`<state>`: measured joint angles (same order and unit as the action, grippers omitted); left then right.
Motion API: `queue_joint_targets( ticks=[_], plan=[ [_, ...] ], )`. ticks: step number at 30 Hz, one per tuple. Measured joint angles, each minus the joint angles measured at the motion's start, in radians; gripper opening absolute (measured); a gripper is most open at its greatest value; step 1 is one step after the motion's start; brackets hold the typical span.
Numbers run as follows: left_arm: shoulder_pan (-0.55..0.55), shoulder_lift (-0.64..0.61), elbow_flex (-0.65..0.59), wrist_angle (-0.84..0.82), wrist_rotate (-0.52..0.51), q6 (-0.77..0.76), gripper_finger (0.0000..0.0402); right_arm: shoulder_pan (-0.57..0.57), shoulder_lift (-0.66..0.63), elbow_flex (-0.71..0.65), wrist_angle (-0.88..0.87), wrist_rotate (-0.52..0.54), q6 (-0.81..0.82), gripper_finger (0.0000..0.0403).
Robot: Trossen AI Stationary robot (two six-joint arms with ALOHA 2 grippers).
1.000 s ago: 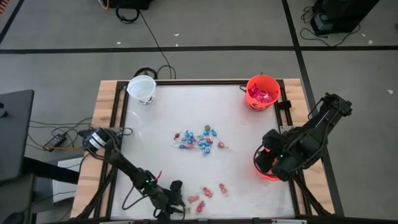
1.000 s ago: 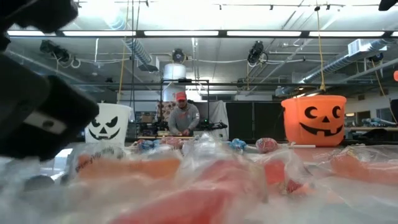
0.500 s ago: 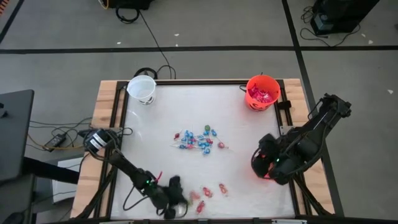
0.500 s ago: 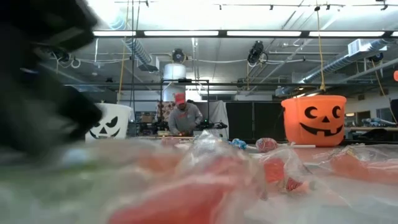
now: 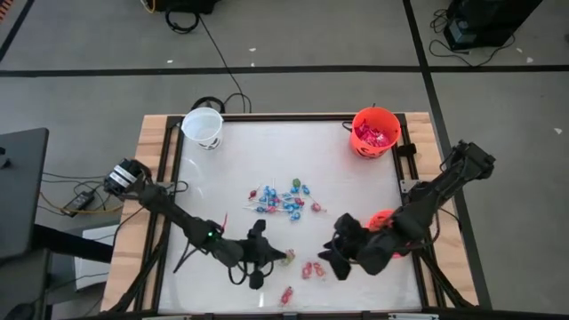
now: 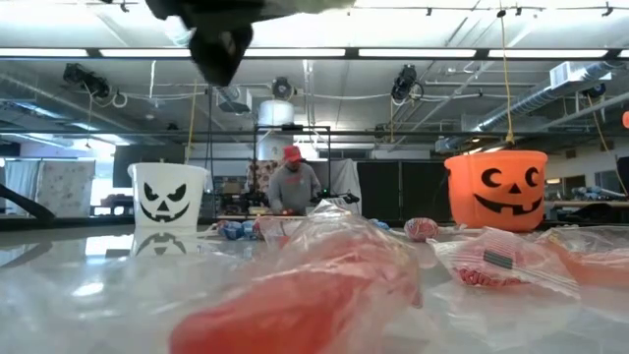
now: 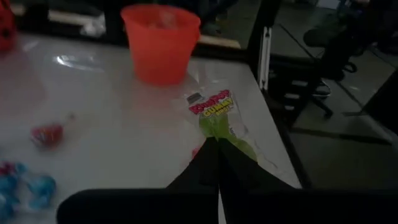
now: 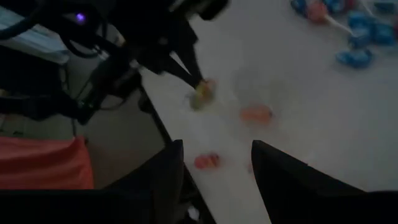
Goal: Sort candy by brand, put in halloween buckets
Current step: Put the green gummy into the bottom orange bucket
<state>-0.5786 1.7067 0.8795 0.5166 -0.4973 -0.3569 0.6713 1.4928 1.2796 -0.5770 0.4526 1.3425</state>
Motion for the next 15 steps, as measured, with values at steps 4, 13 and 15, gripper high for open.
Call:
queue_joint_targets(
  ticks=[4, 13, 15],
  plan=[
    [0.023, -0.009, 0.0, 0.074, 0.001, 0.083, 0.0003, -0.04, 0.049, -0.001, 0.065, -0.012, -0.033, 0.02],
    [0.029, -0.011, 0.001, 0.152, 0.041, 0.155, 0.0002, -0.11, 0.122, -0.002, 0.235, -0.062, -0.116, 0.0199],
    [0.029, -0.011, 0.001, 0.155, 0.042, 0.155, 0.0003, -0.125, 0.126, -0.002, 0.248, -0.077, -0.131, 0.0198]
  ],
)
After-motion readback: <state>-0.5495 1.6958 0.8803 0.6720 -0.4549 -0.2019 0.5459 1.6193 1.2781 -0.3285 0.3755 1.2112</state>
